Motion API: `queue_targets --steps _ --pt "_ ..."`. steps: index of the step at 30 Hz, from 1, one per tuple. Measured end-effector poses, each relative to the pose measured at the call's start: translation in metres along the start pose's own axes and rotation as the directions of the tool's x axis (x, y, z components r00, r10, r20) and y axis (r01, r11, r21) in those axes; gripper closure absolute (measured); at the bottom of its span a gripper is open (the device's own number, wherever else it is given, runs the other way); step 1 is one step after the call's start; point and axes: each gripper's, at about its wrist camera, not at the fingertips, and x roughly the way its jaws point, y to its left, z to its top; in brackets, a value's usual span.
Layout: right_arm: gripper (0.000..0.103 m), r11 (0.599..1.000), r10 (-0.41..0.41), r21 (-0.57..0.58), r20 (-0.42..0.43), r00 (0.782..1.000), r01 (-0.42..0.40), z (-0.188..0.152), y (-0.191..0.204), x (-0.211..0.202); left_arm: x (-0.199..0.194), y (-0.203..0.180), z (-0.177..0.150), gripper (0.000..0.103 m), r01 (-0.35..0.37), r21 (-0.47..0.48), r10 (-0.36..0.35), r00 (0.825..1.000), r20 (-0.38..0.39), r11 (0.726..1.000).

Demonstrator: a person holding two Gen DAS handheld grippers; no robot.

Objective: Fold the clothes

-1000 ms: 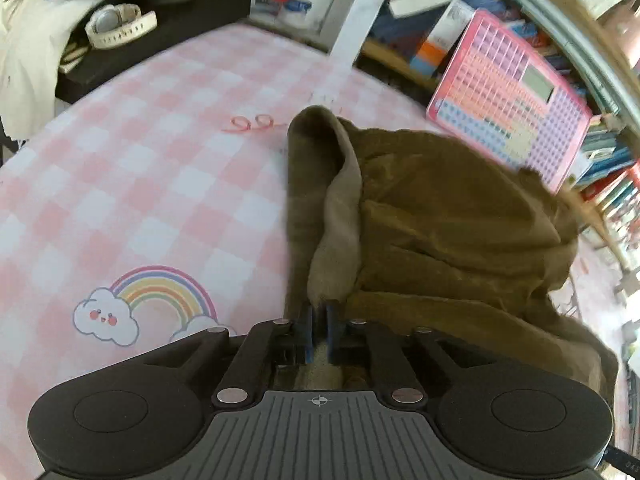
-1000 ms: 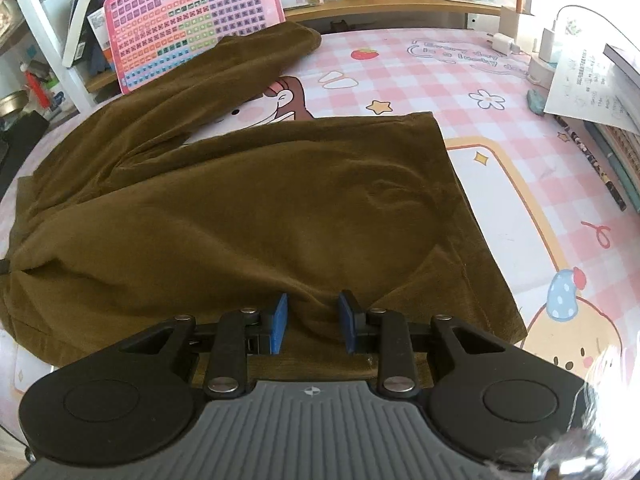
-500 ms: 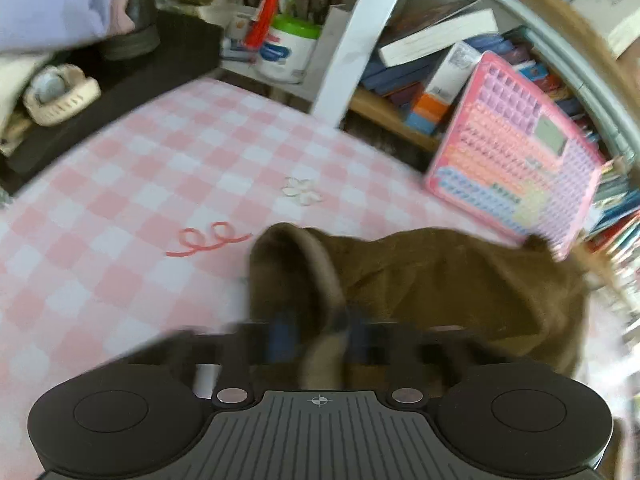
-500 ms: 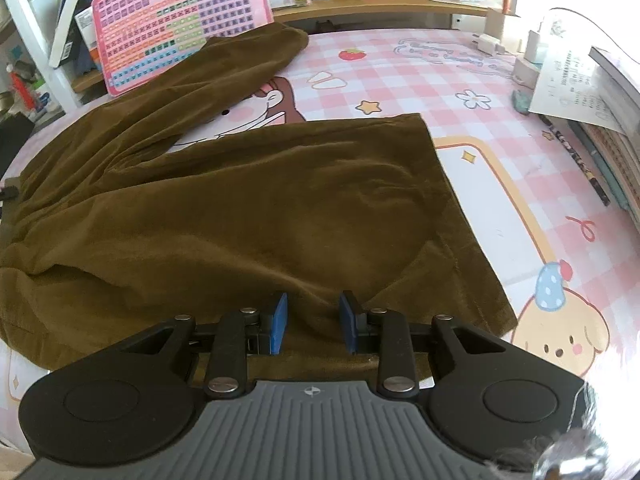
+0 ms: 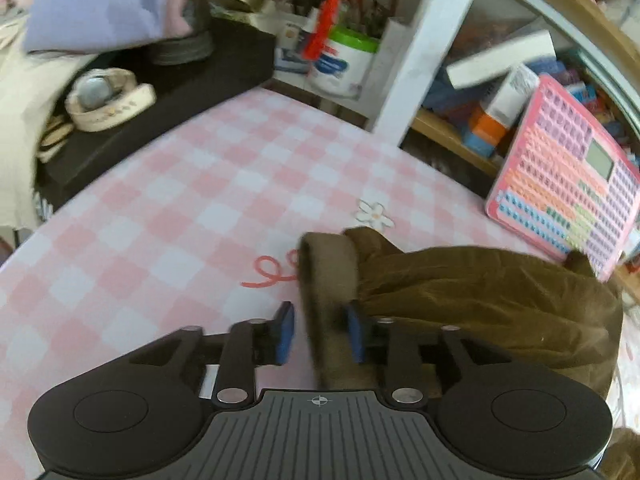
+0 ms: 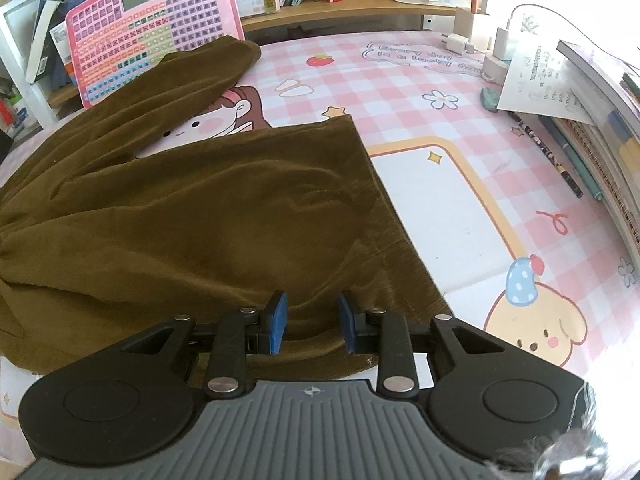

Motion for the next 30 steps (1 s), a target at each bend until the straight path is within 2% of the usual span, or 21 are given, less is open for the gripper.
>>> queue_targets --steps 5,9,10,11,12,16,18,21,23,25,30 --pt "0.076 1.000 -0.005 0.013 0.016 1.000 0.005 0.002 -0.017 -0.004 -0.041 0.021 -0.020 0.072 0.038 -0.058 -0.036 0.999 0.030 0.998" --pt "0.076 1.000 -0.013 0.017 0.015 1.000 0.013 0.003 -0.037 -0.004 -0.070 0.042 -0.047 0.072 0.052 -0.160 -0.049 0.999 0.024 0.986" --pt "0.076 1.000 -0.014 0.017 0.013 1.000 0.013 0.003 -0.042 -0.004 -0.076 0.045 -0.054 0.067 0.061 -0.187 -0.058 0.998 0.020 0.980" --pt "0.076 1.000 -0.012 0.016 0.009 1.000 0.011 0.003 -0.047 -0.003 -0.081 0.047 -0.061 0.058 0.068 -0.210 -0.066 0.998 0.015 0.975" --pt "0.076 1.000 -0.007 0.011 0.005 1.000 0.007 0.003 -0.050 -0.001 -0.085 0.046 -0.067 0.055 0.066 -0.215 -0.067 0.998 0.003 0.974" --pt "0.076 0.999 0.023 -0.023 0.005 1.000 -0.023 0.006 -0.058 0.003 -0.102 0.042 -0.091 0.055 0.056 -0.256 -0.063 0.998 -0.020 0.965" --pt "0.076 0.998 0.040 -0.038 0.009 0.999 -0.039 0.007 -0.061 0.004 -0.106 0.043 -0.104 0.054 0.076 -0.353 -0.091 0.996 -0.025 0.932" --pt "0.076 0.997 0.057 -0.045 0.010 0.998 -0.056 0.005 -0.067 0.004 -0.107 0.046 -0.124 0.054 0.107 -0.505 -0.141 0.990 -0.028 0.857" --pt "0.076 0.997 0.064 -0.046 0.006 0.998 -0.064 0.003 -0.072 0.003 -0.103 0.045 -0.133 0.054 0.113 -0.572 -0.157 0.987 -0.029 0.813" --pt "0.076 0.997 0.067 -0.046 -0.003 0.998 -0.067 0.000 -0.076 0.003 -0.099 0.043 -0.136 0.052 0.123 -0.610 -0.161 0.987 -0.008 0.783" --pt "0.076 0.995 0.075 -0.067 -0.011 0.997 -0.076 -0.005 -0.079 0.000 -0.084 0.041 -0.130 0.054 0.137 -0.687 -0.160 0.987 0.031 0.714"
